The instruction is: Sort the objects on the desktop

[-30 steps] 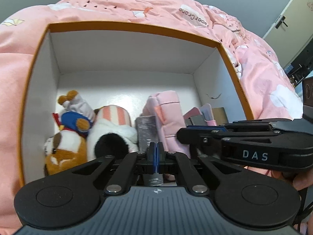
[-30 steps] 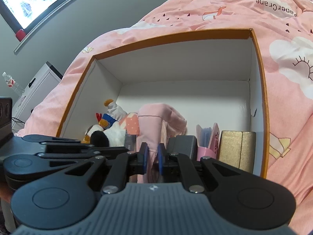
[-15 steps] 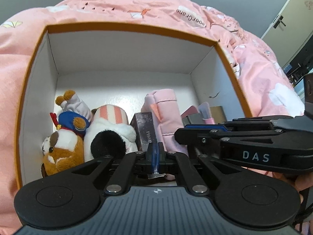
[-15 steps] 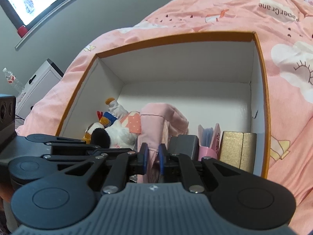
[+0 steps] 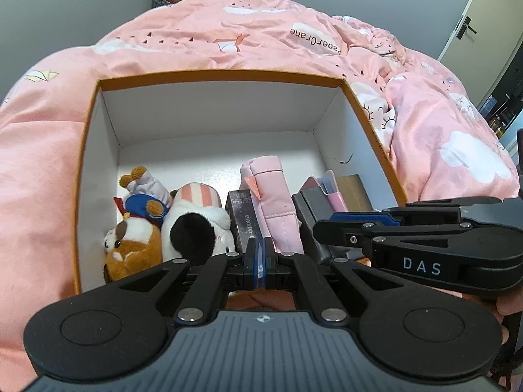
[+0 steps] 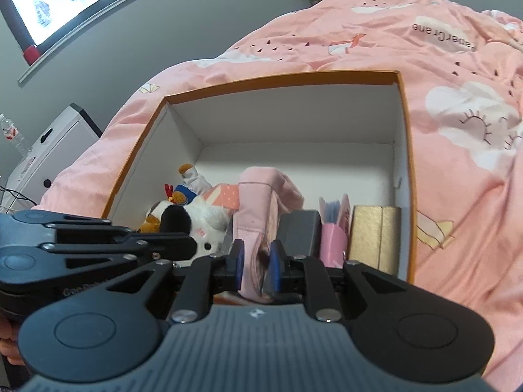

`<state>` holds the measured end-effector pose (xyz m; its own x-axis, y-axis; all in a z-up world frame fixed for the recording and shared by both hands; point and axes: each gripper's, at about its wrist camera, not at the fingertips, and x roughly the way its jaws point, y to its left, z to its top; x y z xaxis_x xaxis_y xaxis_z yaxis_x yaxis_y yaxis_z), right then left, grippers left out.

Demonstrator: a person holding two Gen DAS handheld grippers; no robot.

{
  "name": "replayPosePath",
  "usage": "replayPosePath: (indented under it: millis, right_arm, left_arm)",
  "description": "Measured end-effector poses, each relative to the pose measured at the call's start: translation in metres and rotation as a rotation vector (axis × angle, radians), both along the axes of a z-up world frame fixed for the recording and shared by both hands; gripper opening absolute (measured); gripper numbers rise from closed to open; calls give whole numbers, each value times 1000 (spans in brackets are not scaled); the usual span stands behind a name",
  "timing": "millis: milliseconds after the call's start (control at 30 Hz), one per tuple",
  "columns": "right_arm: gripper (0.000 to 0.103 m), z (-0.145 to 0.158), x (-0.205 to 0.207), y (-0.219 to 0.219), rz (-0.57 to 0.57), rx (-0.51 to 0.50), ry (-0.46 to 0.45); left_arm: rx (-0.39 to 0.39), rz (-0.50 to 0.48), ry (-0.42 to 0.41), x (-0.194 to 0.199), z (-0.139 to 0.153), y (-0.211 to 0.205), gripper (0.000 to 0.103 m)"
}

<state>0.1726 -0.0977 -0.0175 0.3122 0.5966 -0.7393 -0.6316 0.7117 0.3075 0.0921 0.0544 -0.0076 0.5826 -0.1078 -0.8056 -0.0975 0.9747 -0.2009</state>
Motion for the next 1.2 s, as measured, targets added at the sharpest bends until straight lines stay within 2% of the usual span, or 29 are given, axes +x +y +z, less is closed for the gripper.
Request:
replayPosePath:
  millis: [167,300,400,700,833,1067,1200]
  right_arm:
    - [23,7,-25,-7,-46,-17,-46]
    - [24,13,-51,-17,-87,-38,-116]
    - [28,14,-66,-28,-102,-28,-124]
    - [37,-11,-83,-55,-111,-98,-63]
    - [37,-24,-83,-63,-124,-145,-47]
    - [39,-33,-81,-69,-128,-144,-4]
    - [40,-35,-83,-67,-118,-146,-3]
  left_arm:
    - [16,-25,-9,-17,10,-9,0]
    - [37,-71,-3,-30,15,-21,0]
    - [57,-109,14,-35,14,-31,0]
    - [123,-223,63,-48,9,-59,1]
    - [147,-296,79,-52,7,-67,3]
    - [207,-429,107,-59,5,-77,16]
    - [279,-520,120,-66,1,-84,17]
